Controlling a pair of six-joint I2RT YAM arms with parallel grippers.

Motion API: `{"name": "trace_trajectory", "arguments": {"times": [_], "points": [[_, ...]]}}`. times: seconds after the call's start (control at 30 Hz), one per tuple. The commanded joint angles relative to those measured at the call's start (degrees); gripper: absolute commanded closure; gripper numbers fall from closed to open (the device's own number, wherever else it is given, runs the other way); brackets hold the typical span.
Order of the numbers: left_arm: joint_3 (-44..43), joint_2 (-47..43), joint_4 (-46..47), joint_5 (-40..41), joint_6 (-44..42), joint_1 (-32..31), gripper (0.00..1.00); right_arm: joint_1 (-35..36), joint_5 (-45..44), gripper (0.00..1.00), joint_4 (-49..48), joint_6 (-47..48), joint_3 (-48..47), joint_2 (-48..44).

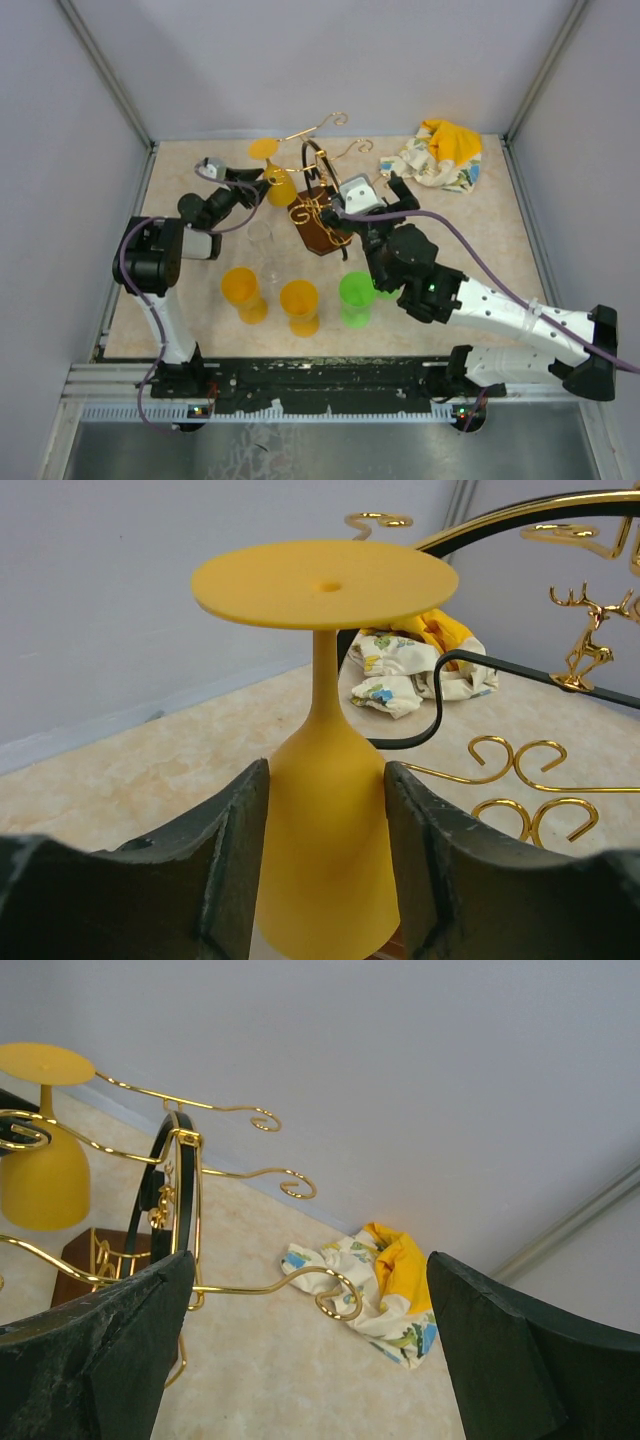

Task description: Place the wine glass upside down on the wine glass rack

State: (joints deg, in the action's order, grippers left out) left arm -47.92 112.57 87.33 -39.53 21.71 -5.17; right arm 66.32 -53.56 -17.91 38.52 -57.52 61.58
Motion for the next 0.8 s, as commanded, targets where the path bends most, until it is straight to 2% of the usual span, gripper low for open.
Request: {"name": "trace_trajectory", "arguments": {"times": [0.0, 0.23, 0.43, 0.53, 0.63, 0.77], "points": [[3.31, -3.06, 15.26, -1.45, -0.79, 0.31, 0.42, -0.81, -2.15, 0.02, 3.12, -4.23, -5.00, -0.32], [10.35, -8.66, 15.24, -0.12, 0.69, 2.38, 0.38, -4.03, 0.49, 0.03, 13.67, -14.03, -9.58, -0.63], [19.50, -16.60, 13.46, 4.25, -1.76, 5.29, 0.36, -10.74, 5.75, 0.01, 24.45, -24.80, -14.73, -0.01], [22.01, -22.64, 5.47, 7.21, -5.88, 6.04, 0.35, -13.57, 7.53, 0.01, 29.15, -28.52, -16.56, 0.30], [22.31, -29.59, -7.10, 10.27, -9.40, 5.98, 0.34, -16.35, 8.69, 0.01, 35.09, -32.83, -18.40, 0.76], [18.97, -38.11, -24.69, 15.13, -9.23, 6.00, 0.34, -22.46, 11.96, 0.01, 42.32, -39.52, -19.09, 0.48]]}}
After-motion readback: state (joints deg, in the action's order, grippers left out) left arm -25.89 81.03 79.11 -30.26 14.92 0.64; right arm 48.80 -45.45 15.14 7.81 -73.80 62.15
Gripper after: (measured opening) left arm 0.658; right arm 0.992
